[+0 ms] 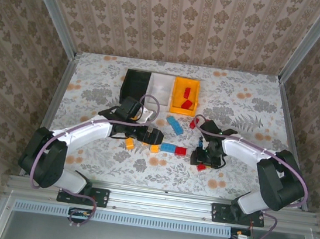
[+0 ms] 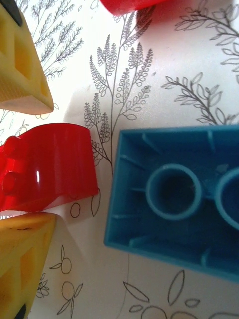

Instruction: Sort the legos into containers by color

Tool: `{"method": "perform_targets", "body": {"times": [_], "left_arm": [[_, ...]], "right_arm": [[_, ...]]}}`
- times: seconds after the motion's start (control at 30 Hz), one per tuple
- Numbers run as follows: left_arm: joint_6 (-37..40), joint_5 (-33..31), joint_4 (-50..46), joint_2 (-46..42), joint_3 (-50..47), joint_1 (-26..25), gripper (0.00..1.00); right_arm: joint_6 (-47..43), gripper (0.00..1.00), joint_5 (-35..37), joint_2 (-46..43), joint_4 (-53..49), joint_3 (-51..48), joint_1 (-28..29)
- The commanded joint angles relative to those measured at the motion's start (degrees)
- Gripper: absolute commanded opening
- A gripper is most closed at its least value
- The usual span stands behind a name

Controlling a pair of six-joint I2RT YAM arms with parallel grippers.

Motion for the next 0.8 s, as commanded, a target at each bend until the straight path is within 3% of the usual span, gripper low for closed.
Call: {"method": "perform_targets", "body": {"times": [0.0, 0.5, 0.77], "left_arm": [[0.85, -0.61, -0.93, -0.11, 0.71, -0.22, 1.00], [1.00, -0.59, -1.23, -1.25, 0.06, 0.53, 1.00], [0.55, -2.60, -1.58, -2.43, -0.23, 1.03, 1.00]], "right_arm": [[0.77, 0.55, 4.32, -0.14, -3.45, 1.33, 1.49], [1.27, 0.36, 8.10, 1.60, -4.64, 2.65, 3.63], [1.61, 0.34, 6.17, -2.22, -6.64, 5.15, 3.68]]}}
